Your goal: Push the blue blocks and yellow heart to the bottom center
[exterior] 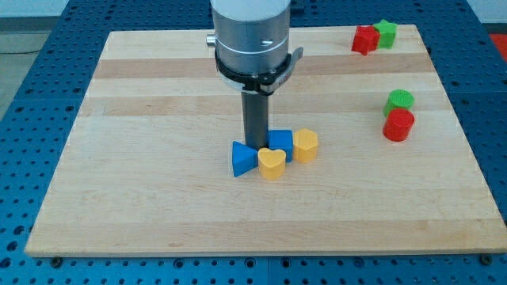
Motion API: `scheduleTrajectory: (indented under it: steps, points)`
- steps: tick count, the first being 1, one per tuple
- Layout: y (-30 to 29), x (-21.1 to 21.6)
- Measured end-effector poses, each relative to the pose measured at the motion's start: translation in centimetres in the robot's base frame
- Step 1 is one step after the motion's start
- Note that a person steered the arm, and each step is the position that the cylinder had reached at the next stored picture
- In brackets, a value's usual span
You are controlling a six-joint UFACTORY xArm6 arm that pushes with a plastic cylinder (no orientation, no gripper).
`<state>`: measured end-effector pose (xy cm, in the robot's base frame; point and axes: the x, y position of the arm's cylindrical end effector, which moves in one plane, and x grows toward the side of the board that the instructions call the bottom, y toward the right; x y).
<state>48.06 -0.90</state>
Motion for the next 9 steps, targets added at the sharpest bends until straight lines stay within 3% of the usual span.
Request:
scheduleTrajectory:
  steps: [1, 3, 5, 9]
  points:
    - [0.4, 0.8]
    - [0.2, -3.4]
    - [3.5, -3.6]
    - [3.5, 2.1]
